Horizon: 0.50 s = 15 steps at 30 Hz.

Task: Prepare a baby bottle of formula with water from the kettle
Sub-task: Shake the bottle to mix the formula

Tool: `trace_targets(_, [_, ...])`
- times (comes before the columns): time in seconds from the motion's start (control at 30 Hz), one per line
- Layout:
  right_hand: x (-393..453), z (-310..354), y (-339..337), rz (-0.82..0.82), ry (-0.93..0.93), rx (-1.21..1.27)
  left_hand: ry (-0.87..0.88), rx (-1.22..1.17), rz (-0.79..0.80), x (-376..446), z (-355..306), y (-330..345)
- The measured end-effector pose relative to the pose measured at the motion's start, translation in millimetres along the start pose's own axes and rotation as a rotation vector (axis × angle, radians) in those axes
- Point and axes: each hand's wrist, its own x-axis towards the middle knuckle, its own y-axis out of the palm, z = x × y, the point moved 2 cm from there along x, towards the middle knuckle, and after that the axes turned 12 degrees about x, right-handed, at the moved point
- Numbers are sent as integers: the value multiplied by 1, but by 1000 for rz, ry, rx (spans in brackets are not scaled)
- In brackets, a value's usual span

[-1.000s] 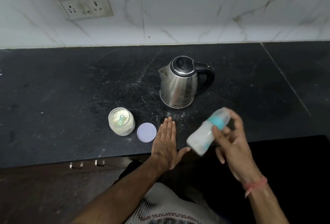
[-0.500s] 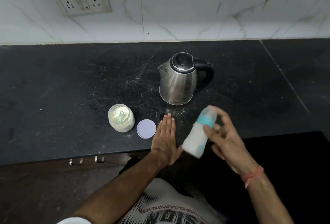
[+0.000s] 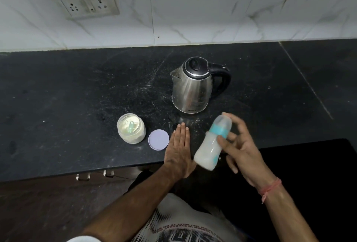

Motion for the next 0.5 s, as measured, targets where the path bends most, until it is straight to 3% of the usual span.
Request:
trace_targets(0.13, [1, 0, 3, -138, -44, 120, -4, -73, -42, 1, -1, 1])
trace_targets(0.27, [0, -2, 13, 26, -32, 39, -12, -51, -15, 2, -2, 3])
trace_targets(0.37, [2, 1, 7, -124, -59, 152, -6, -69, -34, 3, -2, 2])
trace_targets(0.5, [0, 0, 7, 37, 0, 28, 2, -4, -21, 2, -1, 2])
